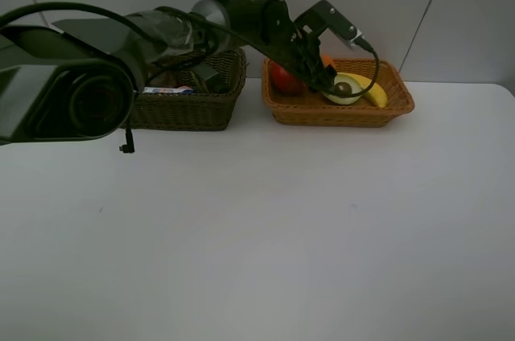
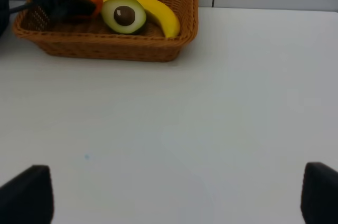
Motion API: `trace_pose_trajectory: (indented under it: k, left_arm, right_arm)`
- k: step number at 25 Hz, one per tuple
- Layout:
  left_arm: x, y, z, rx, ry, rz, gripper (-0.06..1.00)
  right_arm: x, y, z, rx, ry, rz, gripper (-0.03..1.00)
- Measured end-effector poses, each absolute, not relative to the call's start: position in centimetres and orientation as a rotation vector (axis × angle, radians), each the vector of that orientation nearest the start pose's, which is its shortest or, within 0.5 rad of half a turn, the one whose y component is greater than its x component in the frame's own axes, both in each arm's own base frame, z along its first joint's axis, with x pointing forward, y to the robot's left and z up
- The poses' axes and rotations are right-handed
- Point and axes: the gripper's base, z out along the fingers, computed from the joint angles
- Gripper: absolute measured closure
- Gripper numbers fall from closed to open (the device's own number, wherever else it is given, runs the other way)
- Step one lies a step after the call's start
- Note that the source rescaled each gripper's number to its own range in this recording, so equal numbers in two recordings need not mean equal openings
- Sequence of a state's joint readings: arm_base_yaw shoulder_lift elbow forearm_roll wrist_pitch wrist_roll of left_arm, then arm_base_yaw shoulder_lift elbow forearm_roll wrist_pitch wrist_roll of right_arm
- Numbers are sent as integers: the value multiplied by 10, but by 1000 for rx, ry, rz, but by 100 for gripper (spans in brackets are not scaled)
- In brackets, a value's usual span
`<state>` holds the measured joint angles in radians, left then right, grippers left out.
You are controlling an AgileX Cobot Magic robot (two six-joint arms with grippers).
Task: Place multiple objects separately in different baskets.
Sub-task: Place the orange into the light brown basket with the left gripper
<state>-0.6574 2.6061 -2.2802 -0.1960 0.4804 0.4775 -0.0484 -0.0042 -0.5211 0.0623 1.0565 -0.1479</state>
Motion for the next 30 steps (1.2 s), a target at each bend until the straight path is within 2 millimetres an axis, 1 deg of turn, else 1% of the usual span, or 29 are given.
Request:
trace_pose_trajectory:
  k: [20,30]
  left_arm:
    - [454,-362,137,1091,2019,-305,-6]
    - [449,-360,151,1117,2043,-312,-6]
  right_arm:
    - [-8,5,284,-104,2011,-51,-2]
    - [-8,5,284,-104,2011,-51,-2]
